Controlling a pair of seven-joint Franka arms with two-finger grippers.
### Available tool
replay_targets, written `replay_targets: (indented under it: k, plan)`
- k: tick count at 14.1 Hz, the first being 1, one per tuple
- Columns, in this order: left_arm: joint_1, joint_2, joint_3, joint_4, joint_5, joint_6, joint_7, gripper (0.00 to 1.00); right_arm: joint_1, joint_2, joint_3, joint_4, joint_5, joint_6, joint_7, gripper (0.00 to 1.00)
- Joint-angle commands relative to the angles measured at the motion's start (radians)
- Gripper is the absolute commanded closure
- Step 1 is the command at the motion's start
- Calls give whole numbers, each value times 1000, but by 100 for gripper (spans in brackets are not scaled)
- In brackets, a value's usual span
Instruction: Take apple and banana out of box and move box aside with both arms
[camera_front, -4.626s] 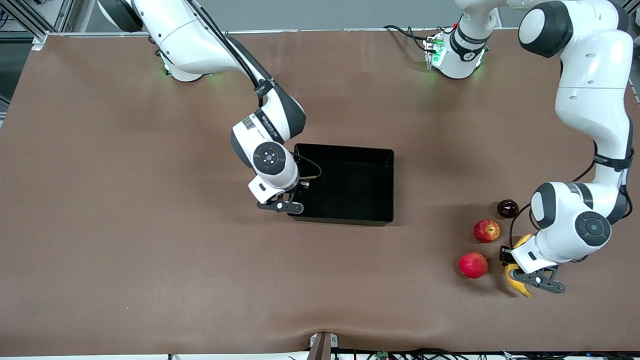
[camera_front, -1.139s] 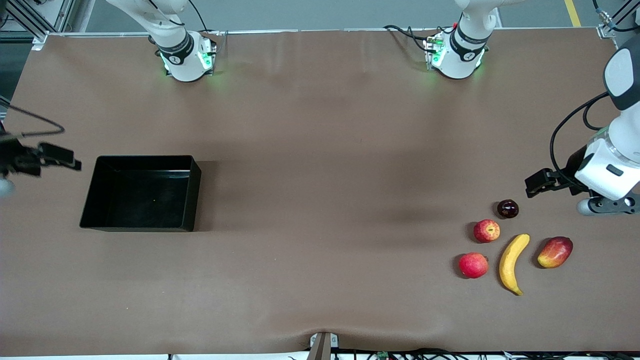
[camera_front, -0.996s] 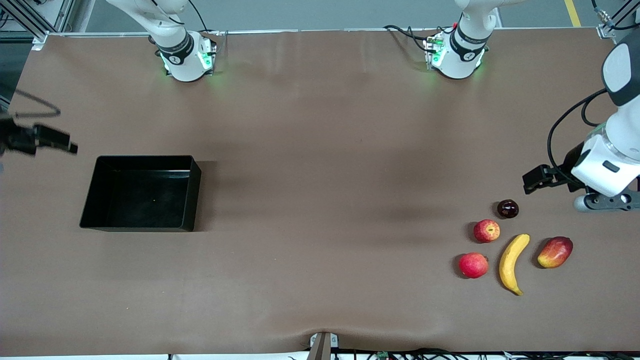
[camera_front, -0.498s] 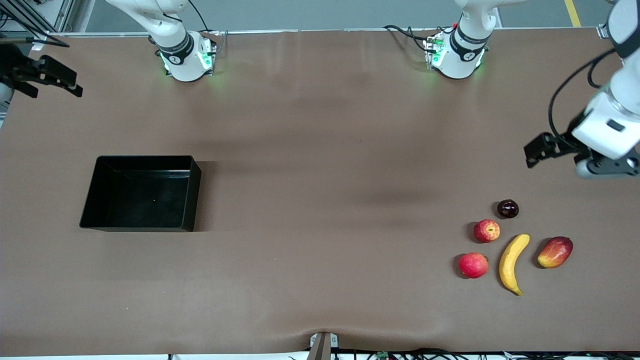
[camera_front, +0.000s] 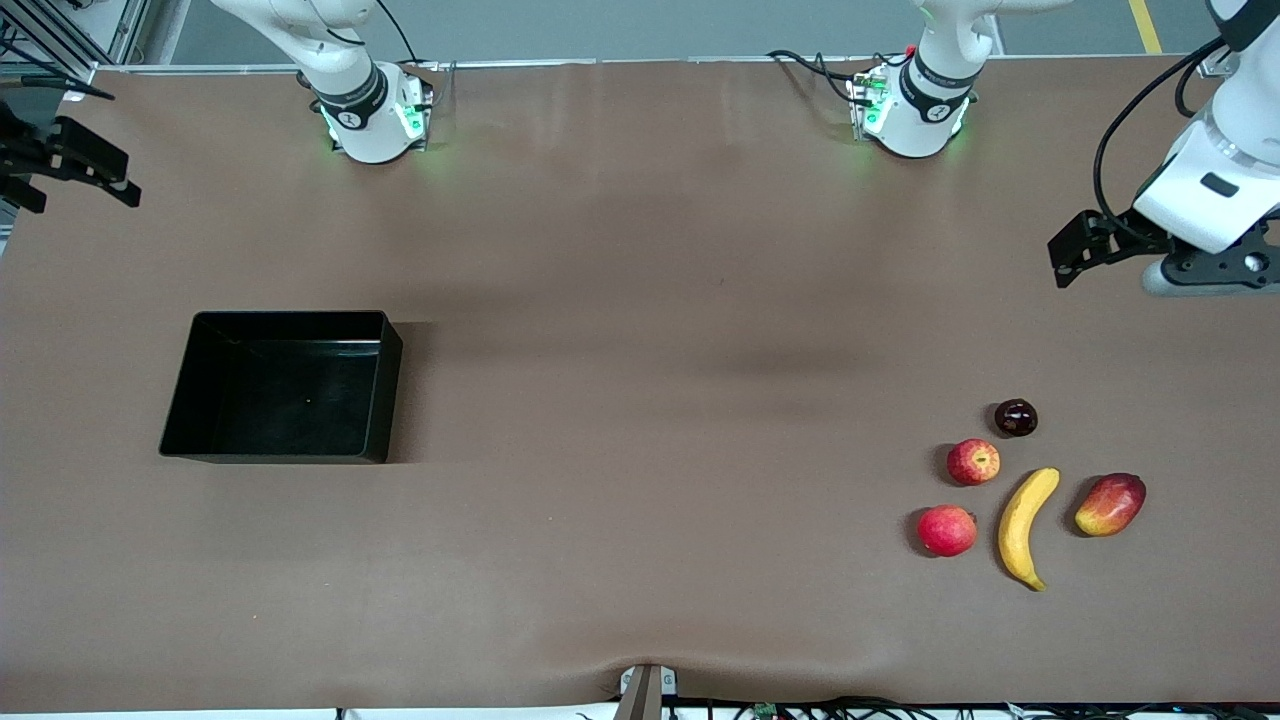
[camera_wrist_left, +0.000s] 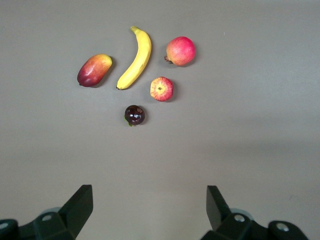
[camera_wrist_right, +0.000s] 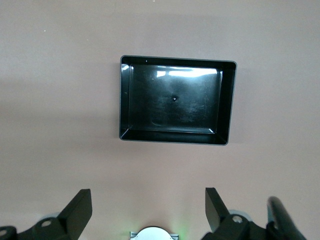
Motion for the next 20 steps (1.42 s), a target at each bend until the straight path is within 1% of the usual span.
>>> replay_targets:
  k: [1,3,7,9,11,14,15,17,18,20]
  plan:
    - [-12,-55,12,-51,-26,5,12,0,-5,28,2,46,-20,-24,-10,0]
    - [-8,-67,9,-55,-52,3,12,0,-2,27,2,46,-21,-24,-10,0]
    - [-5,-64,9,-40,-56,-9,19,0,-8,28,2,46,-23,-22,-11,0]
    - [-2,-64,7,-37,-94,-9,17,0,-11,28,-1,46,-21,-22,-13,0]
    - [0,-61,10,-29,-108,-11,16,0,-14,28,-1,46,-15,-22,-13,0]
    - [0,-58,10,-22,-111,-18,19,0,19,28,-7,46,-17,-27,-11,0]
    - [-2,-58,9,-22,-109,-18,19,0,47,27,-24,46,-27,-25,-11,0]
    - [-2,-58,7,-11,-111,-18,16,0,96,28,-85,46,-27,-24,-11,0]
    - [-2,-59,7,-11,-109,-20,17,0,108,28,-104,46,-27,-22,-13,0]
    - [0,-61,9,-9,-111,-43,19,0,98,30,-116,46,-28,-6,-13,0]
